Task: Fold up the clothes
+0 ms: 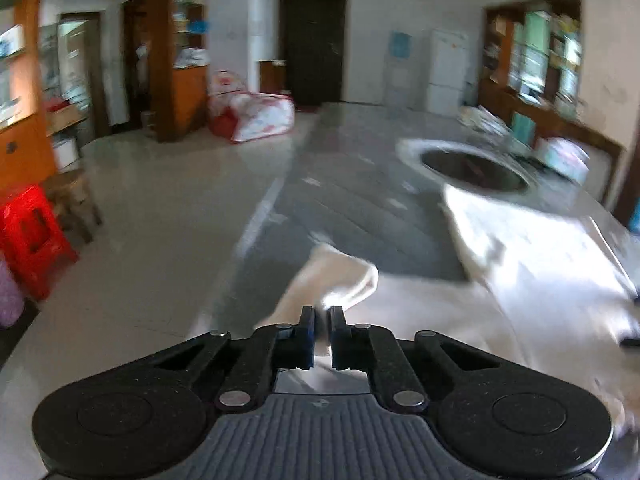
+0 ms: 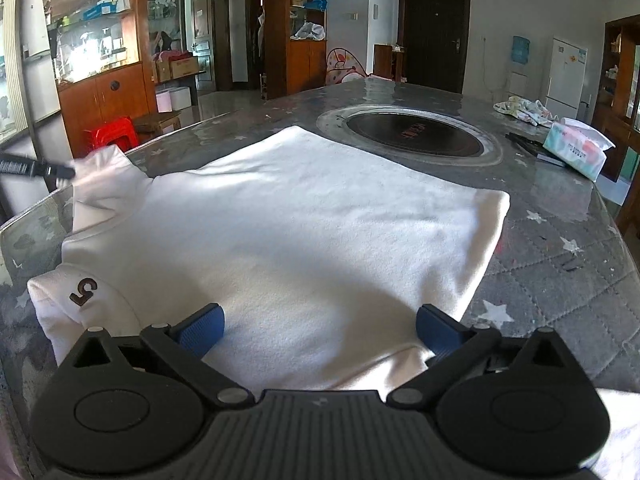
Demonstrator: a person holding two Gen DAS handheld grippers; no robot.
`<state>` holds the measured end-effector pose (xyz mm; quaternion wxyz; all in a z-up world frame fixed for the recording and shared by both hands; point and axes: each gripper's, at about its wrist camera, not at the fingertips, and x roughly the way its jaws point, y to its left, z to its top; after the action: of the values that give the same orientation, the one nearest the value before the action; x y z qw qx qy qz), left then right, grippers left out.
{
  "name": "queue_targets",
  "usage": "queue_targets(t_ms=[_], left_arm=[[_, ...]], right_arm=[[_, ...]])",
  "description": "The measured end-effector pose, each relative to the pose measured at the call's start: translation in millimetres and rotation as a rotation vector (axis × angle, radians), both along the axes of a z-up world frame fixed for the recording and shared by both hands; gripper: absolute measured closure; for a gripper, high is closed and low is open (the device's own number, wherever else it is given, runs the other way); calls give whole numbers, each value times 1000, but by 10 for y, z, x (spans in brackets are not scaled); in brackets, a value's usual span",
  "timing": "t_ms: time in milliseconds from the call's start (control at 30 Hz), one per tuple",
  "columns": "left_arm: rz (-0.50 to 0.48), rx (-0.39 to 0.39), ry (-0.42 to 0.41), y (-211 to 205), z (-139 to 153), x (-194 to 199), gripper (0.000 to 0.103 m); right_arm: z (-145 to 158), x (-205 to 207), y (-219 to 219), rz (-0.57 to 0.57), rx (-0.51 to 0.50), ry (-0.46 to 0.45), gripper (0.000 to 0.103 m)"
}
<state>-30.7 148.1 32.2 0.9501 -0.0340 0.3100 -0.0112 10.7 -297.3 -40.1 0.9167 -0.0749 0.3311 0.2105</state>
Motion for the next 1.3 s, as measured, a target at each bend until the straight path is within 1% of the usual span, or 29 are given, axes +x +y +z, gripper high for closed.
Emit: queue_targets(t_ms=[67,133,200,267,300,367,433,533,600,633,733,800,833,867,933,967,1033,1067,1100,1300], left_arm=[[62,-32,-7,174,39,113,95],[120,-22,-10,314,28,244,95],[159,-16,-1,430,-17,388,96],[187,2,7,496,-80,513,96],[201,17,20,518,-122,575,99],[226,36,49,566,-213,670,102],[235,37,74,611,-284,743,102],[251,19,86,621,-299,712,101],[236,-3,83,566,-243,600,101],[213,-15,75,512,-199,527,99],[93,-45,47,266,-106,337,95],[2,-60,50,95,-131,262,95],[-26,-58,62,24,-172,250,95],[-50,-45,69,-46,-214,236,95],[-84,38,55,-180,-292,199,93],[-100,108,38,-240,-308,177,92],[-99,240,13,-315,-350,163,91],[-97,287,3,-307,-371,164,91],[-92,304,0,-277,-380,179,91],[-43,340,27,-168,-306,319,90]], right_arm=[[-1,0,-1,0,1,1,0],[0,1,-3,0,3,1,0],[0,3,-7,0,4,2,0],[-2,3,-5,0,4,2,0],[-3,2,-4,0,4,2,0],[-3,2,-3,0,4,2,0],[-4,5,-4,0,4,3,0],[-6,8,-6,0,6,4,0],[-6,8,-6,0,6,4,0],[-7,8,-6,0,7,4,0],[-7,9,-8,0,8,5,0],[-6,10,-8,0,7,5,0],[-6,10,-8,0,7,5,0],[-6,11,-7,0,7,5,0],[-6,12,-6,-1,6,4,0],[-5,12,-6,0,6,4,0],[-4,14,-7,0,6,5,0],[-3,15,-7,0,5,5,0],[0,13,-2,1,1,5,0],[75,-3,76,9,-30,1,0]])
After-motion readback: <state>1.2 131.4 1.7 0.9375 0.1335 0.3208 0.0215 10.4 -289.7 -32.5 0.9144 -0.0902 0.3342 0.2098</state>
